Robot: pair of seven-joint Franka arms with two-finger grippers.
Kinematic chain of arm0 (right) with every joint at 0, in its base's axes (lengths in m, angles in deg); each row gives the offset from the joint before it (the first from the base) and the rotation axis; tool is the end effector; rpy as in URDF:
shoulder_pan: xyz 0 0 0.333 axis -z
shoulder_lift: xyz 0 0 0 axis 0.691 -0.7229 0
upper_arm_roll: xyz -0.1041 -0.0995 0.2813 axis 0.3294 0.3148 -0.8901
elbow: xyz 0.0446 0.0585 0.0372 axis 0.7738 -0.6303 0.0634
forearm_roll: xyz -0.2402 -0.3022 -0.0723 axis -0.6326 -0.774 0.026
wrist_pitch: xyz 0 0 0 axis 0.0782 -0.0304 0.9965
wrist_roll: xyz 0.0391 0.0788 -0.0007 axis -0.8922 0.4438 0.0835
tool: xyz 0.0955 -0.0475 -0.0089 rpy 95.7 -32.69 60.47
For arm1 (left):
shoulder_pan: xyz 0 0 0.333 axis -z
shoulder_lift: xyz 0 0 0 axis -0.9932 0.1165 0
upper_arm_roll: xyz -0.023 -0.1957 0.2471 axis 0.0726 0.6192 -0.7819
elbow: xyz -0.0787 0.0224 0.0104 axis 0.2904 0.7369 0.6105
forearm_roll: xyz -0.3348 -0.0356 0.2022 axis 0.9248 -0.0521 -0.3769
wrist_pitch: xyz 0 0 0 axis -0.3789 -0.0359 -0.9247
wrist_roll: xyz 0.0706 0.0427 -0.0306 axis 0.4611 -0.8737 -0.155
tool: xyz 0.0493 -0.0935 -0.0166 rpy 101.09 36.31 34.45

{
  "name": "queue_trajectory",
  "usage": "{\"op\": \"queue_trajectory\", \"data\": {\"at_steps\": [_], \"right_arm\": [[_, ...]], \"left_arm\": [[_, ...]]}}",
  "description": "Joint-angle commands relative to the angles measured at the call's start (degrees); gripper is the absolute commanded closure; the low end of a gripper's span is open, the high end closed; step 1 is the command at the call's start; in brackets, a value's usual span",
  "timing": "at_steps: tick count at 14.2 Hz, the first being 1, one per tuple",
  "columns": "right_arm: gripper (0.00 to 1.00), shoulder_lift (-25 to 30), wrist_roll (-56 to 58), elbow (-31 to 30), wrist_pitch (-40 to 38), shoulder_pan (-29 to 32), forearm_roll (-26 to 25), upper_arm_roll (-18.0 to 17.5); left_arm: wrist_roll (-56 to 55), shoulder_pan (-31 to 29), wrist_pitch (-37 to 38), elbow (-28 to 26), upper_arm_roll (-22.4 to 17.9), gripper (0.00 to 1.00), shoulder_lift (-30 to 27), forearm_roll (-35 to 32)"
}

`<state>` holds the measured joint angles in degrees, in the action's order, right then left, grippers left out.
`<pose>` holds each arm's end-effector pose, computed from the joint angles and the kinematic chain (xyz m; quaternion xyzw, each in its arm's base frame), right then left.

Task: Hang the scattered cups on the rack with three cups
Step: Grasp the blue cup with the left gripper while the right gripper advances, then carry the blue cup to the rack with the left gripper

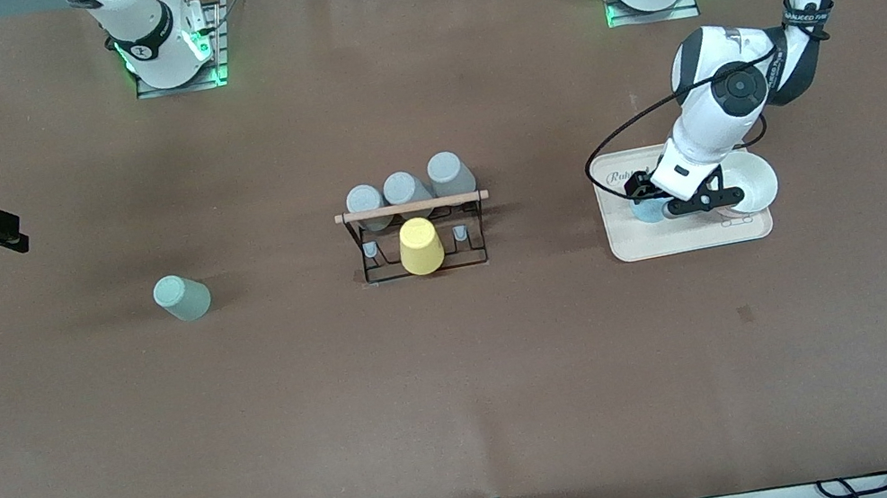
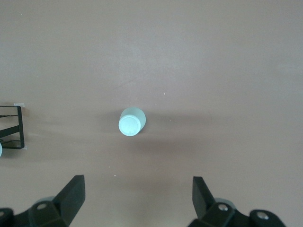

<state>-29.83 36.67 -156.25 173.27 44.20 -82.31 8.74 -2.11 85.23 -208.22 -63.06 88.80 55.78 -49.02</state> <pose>0.5743 -0.0131 0.5687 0.9997 0.0195 -0.0105 0.0044 0.5046 -0.1150 0.2090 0.9995 0.0288 -0.0066 0.0104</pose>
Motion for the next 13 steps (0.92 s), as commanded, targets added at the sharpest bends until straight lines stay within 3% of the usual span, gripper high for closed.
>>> {"op": "queue_trajectory", "data": {"at_steps": [1, 3, 6, 9, 13], "right_arm": [[0.0, -1.14, 0.11, -0.12, 0.34, 0.21, 0.34, -0.3], [0.0, -1.58, 0.11, -0.12, 0.17, 0.3, 0.34, -0.3], [0.0, -3.34, 0.19, -0.12, 0.25, 0.47, 0.26, -0.3], [0.0, -5.36, 0.19, -0.03, 0.69, -0.05, 0.34, -0.39], [0.0, -5.98, 0.11, -0.03, 1.04, -0.14, 0.43, -0.65]], "left_arm": [[-0.12, -0.07, -1.0, -0.92, 0.24, 0.4, -0.51, -1.22], [0.14, -0.07, -0.39, -0.57, 0.24, 0.58, -1.21, -1.3], [-0.03, -0.07, 2.41, 1.7, 0.33, 0.6, -4.11, -1.22], [-0.55, 0.02, 18.8, 14.41, 1.81, 0.57, -3.6, -1.22], [-3.96, 4.4, 34.47, 34.8, 3.49, 0.57, 2.63, -0.25]]}}
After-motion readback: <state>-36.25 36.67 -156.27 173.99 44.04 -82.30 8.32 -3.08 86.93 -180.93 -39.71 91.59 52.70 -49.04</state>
